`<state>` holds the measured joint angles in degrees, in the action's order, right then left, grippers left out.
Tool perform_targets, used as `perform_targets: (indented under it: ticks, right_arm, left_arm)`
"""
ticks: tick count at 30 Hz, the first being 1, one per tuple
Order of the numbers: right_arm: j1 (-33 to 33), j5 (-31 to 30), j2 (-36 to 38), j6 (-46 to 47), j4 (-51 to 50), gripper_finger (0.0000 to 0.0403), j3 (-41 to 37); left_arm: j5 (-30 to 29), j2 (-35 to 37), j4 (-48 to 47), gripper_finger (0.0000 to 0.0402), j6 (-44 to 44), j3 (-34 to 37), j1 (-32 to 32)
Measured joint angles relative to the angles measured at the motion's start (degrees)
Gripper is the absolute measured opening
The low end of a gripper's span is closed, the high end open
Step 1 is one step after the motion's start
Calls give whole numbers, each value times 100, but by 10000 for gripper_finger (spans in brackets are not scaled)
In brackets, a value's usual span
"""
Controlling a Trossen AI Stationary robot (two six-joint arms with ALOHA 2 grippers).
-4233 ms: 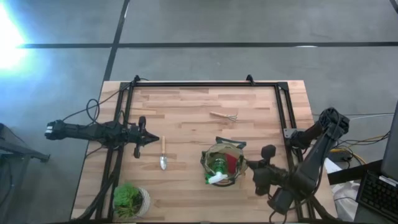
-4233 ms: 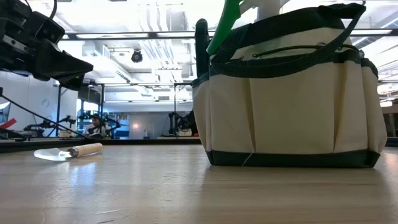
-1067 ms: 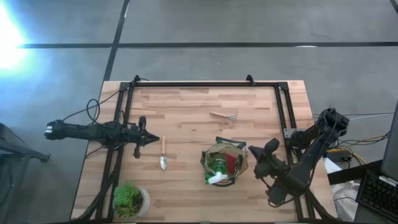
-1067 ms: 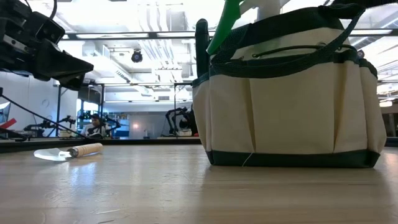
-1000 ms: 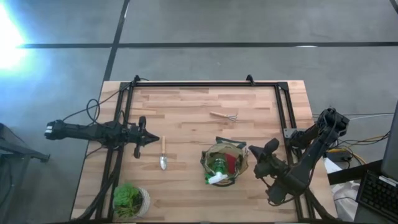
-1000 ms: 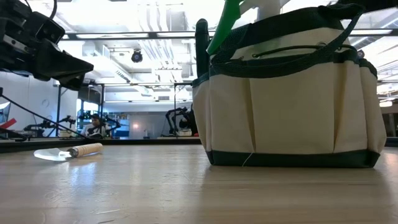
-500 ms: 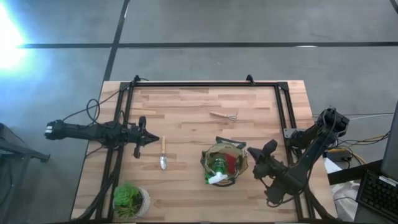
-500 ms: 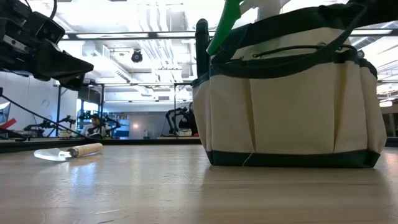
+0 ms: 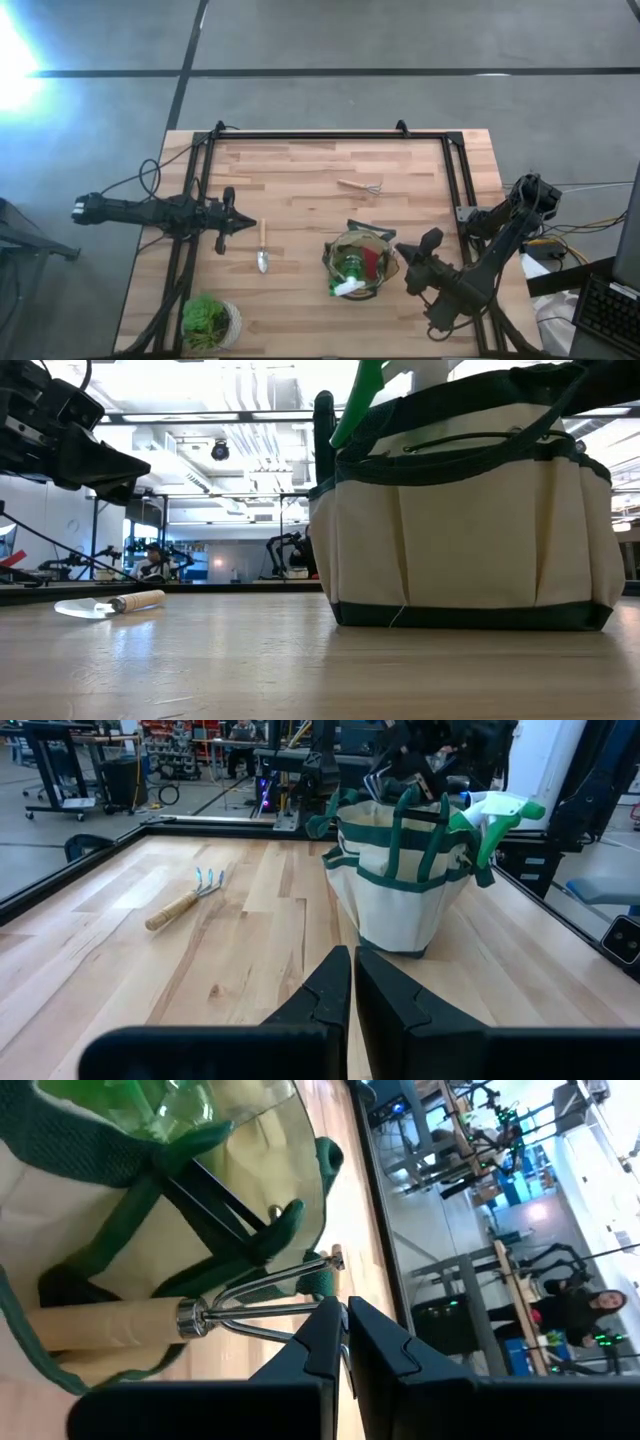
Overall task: Pick & Place Garden tools in Gardening bag
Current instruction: Put the bottom hand rake into the side pocket of the gardening bag
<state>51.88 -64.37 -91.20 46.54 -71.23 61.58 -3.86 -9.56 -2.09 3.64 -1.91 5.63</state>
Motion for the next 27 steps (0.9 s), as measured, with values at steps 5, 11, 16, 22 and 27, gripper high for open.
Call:
perform_targets:
  ticks: [5, 11, 16, 22, 27]
  right_arm:
    - [0, 38, 0, 2, 131, 8, -23]
    - [0, 215, 0, 41, 191, 8, -74]
    - [0, 299, 2, -4, 200, 8, -74]
    - [-2, 475, 2, -5, 198, 8, -74]
    - [-2, 507, 2, -5, 175, 8, 23]
  left_arm:
    - [0, -2, 0, 23, -2, 0, 0]
    - [0, 0, 2, 23, 0, 0, 2]
    - [0, -2, 2, 23, 0, 0, 2]
    - [0, -2, 4, 23, -2, 2, 2]
    - [0, 0, 4, 23, 0, 2, 2]
